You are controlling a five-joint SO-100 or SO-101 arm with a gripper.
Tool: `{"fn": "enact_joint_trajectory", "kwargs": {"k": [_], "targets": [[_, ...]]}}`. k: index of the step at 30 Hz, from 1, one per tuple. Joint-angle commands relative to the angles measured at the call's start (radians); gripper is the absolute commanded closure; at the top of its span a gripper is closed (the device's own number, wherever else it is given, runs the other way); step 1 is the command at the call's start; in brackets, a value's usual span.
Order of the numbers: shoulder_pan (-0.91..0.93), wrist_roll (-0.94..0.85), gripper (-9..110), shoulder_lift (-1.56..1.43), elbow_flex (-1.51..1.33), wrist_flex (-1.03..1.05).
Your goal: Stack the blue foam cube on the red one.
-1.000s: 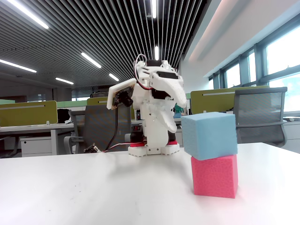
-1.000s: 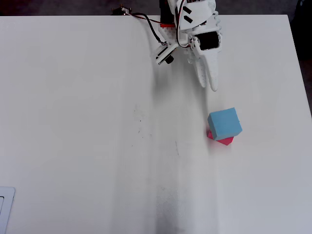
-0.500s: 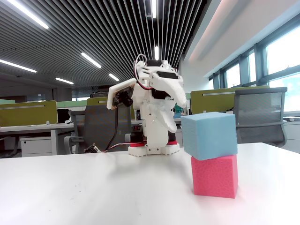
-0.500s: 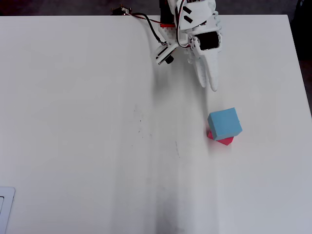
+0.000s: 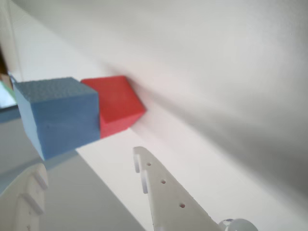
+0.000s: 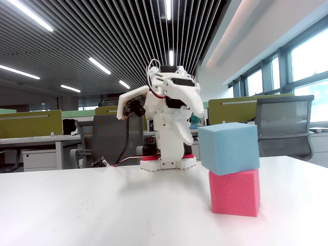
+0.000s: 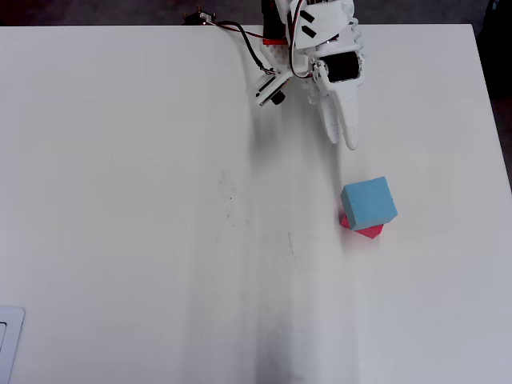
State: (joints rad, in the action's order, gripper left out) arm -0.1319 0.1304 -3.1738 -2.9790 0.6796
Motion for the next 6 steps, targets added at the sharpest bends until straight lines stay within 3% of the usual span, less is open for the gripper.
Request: {"fn": "enact_joint_trajectory", "kwargs": {"k": [1,6], "targets": [[0.003,0.005,77,-0.008,0.009,-0.018],[0.003,0.005,77,-0.008,0.009,-0.018]]}}
